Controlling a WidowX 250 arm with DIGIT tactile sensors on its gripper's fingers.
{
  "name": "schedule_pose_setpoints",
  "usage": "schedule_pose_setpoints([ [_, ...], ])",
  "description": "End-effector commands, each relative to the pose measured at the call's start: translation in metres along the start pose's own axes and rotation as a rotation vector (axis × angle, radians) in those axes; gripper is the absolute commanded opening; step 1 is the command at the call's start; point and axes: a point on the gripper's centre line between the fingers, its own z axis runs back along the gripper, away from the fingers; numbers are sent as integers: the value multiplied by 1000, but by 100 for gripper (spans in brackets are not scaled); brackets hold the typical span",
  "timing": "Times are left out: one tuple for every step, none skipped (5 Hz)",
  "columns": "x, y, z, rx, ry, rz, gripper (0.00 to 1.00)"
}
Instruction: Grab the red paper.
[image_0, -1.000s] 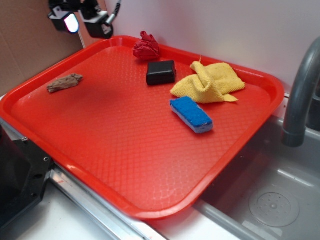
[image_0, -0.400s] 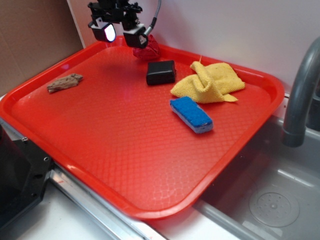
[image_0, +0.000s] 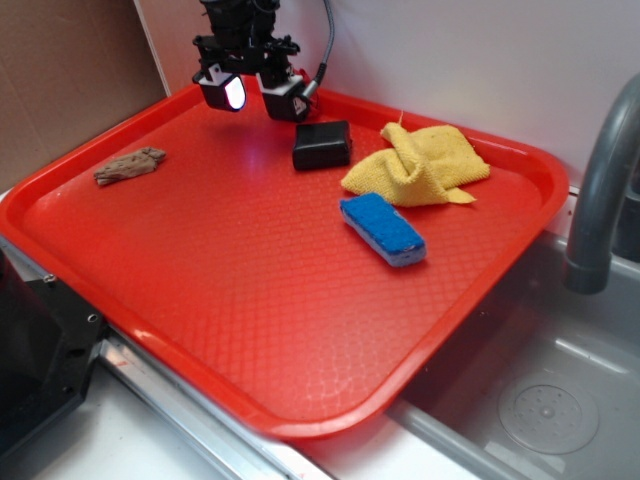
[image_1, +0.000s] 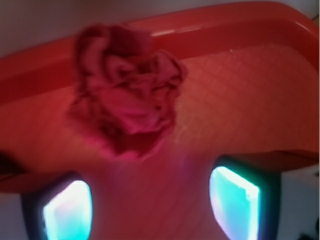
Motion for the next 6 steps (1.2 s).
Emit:
schedule_pose_setpoints([
  [29, 11, 10, 7, -60, 7, 100],
  [29, 11, 10, 7, -60, 7, 100],
  [29, 11, 10, 7, -60, 7, 100],
  [29, 11, 10, 7, -60, 7, 100],
  [26, 0, 8, 0, -81, -27, 100],
  [32, -4, 20, -43, -168, 4, 100],
])
